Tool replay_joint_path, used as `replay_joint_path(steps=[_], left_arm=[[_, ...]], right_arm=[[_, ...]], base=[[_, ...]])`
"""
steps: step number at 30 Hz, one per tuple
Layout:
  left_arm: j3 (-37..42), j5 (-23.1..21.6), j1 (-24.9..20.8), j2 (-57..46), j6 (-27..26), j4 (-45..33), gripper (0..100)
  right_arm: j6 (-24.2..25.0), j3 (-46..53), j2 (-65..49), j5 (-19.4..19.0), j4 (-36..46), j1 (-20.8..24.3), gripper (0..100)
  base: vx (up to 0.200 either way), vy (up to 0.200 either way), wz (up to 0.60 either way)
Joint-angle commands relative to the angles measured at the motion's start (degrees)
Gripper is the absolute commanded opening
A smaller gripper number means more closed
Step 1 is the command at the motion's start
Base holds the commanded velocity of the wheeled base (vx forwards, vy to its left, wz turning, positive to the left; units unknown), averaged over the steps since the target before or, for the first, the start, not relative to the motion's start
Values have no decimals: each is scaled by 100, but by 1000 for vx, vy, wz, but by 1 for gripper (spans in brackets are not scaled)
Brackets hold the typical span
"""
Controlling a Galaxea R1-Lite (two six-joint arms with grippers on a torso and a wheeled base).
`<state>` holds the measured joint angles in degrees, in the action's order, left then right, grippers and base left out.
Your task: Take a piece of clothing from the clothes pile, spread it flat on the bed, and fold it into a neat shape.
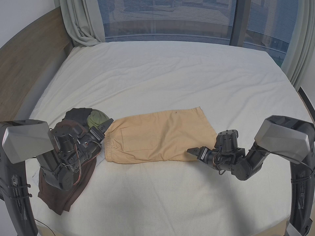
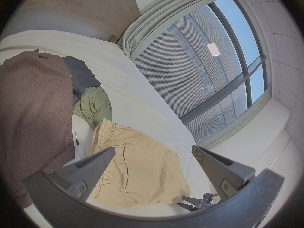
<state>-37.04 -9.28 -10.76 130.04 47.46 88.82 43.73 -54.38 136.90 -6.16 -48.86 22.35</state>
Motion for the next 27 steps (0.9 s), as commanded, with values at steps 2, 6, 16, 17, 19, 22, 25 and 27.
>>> replay_joint_path(steps=[2, 6, 16, 17, 19, 22, 25, 27], left_arm=[[-5, -4, 4, 4, 0, 4, 100], [-5, -4, 4, 4, 0, 4, 100], [-23, -4, 13, 13, 0, 4, 100], [-23, 5, 13, 13, 0, 4, 100], [-23, 5, 22, 13, 0, 4, 100], [-32, -4, 13, 13, 0, 4, 100], [-32, 5, 13, 13, 0, 4, 100], [-32, 5, 22, 13, 0, 4, 100]], right_arm=[[180, -336, 434, 0, -10, 139, 100], [356, -591, 645, 18, -27, 165, 100], [822, -934, 935, 18, -616, 279, 100], [857, -960, 961, 18, -695, 288, 100], [892, -987, 1023, 18, -765, 297, 100], [909, -1083, 1102, 27, -801, 297, 100], [918, -1110, 1137, 18, -818, 297, 100], [918, -1198, 1225, 27, -897, 288, 100]], base=[[0, 0, 0], [0, 0, 0], [0, 0, 0], [0, 0, 0], [0, 0, 0], [0, 0, 0], [0, 0, 0], [0, 0, 0]])
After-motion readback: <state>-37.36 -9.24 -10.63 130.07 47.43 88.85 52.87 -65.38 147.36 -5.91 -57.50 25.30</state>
